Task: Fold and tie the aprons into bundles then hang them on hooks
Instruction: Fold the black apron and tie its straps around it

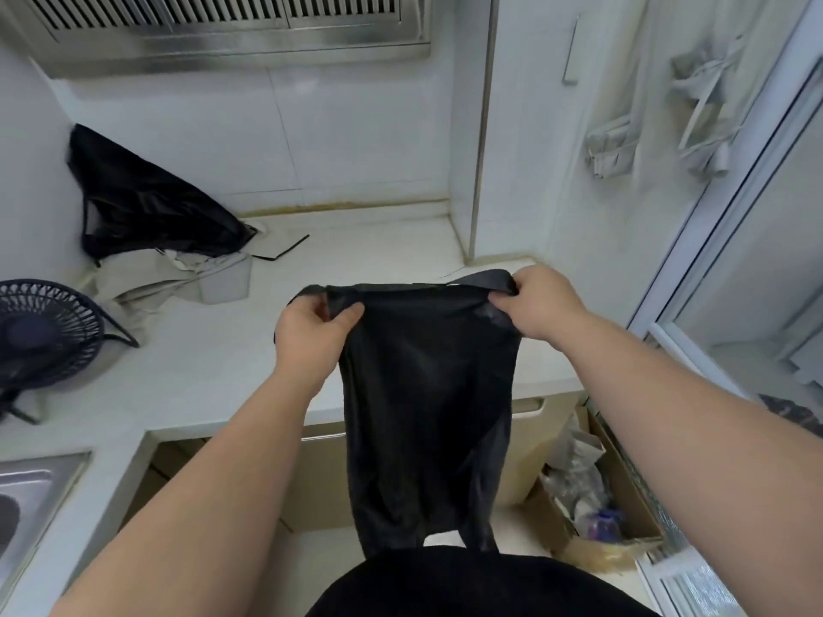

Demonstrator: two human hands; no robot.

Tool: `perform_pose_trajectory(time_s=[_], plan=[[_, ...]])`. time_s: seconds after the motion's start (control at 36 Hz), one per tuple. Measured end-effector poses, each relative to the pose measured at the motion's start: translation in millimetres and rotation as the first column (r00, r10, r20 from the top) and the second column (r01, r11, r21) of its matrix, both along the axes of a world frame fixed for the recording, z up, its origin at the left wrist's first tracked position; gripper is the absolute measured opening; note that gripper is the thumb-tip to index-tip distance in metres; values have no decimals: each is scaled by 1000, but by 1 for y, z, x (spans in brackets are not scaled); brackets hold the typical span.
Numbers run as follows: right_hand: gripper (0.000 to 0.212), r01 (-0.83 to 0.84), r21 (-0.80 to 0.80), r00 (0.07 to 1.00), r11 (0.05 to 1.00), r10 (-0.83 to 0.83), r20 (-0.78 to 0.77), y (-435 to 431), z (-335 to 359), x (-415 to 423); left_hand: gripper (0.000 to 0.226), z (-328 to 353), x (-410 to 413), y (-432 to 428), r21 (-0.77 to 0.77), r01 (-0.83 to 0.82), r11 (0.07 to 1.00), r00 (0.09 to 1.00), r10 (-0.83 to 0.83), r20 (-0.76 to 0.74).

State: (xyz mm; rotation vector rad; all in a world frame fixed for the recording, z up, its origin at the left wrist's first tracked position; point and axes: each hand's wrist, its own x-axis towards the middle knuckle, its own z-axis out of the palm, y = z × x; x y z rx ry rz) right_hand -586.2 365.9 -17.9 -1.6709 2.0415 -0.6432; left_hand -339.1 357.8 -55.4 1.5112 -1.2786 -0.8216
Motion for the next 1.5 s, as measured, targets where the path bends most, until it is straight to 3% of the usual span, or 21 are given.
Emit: perform_pose_trajectory(time_s=[0.11,0.19,0.25,0.28,0.33,0.39,0.42,0.53,0.64,0.72,0.81,0.86,0.94,1.06,1.14,1.25,1.31,1.42,1.5], plan=[[25,-72,43,991,996,76,-108,-5,12,9,19,18,6,6,-176,-193,965,964,220,150],[27,-67,-244,997,968,72,11,-10,28,22,34,37,11,7,-485,-311,818,866,454,210],[21,-16,-446,990,895,76,116,-11,38,32,35,52,12,12,-624,-336,706,853,509,117],[18,-16,-460,986,888,91,142,-13,38,35,32,54,14,12,-657,-291,696,857,494,144],[21,-114,-309,993,944,121,3,-16,28,36,27,42,24,11,-535,-105,838,795,393,461],[17,-191,-92,972,977,174,-160,-17,9,38,26,18,35,10,-202,-87,976,701,204,683],[16,-197,-76,968,977,182,-172,-16,3,41,27,11,40,13,-160,-135,978,708,208,675],[18,-157,-207,988,966,153,-35,-18,9,58,29,18,48,18,-345,-275,897,804,411,429],[19,-226,-45,969,973,219,-118,-25,10,62,39,15,58,18,-65,-255,965,718,234,655],[21,-218,-49,973,975,213,-84,-27,13,64,34,16,58,17,1,-242,970,752,187,632],[15,-175,-51,980,983,179,82,-30,24,67,29,27,53,13,1,-232,973,755,179,631],[18,-143,-37,948,989,148,281,-31,30,69,27,36,51,9,-9,-212,977,733,164,661],[25,-107,-20,817,994,99,568,-35,43,72,24,56,43,4,-9,-186,983,785,154,600],[30,-45,-42,646,998,61,761,-43,61,71,13,83,23,-4,-11,-144,990,969,143,200],[20,-9,-57,492,998,54,869,-49,72,69,13,94,20,-11,-37,-140,989,990,139,-20],[13,0,-150,310,989,142,940,-62,79,67,27,105,24,-24,-82,-138,987,983,126,-132],[12,-13,-245,357,970,233,904,-73,81,67,25,112,26,-35,-91,-148,985,973,129,-190],[14,-144,-417,605,897,414,681,-98,87,80,20,124,26,-55,-116,-94,989,966,62,-249],[39,-195,-398,646,896,423,636,-109,87,89,23,126,23,-65,-114,-45,992,972,17,-235]])
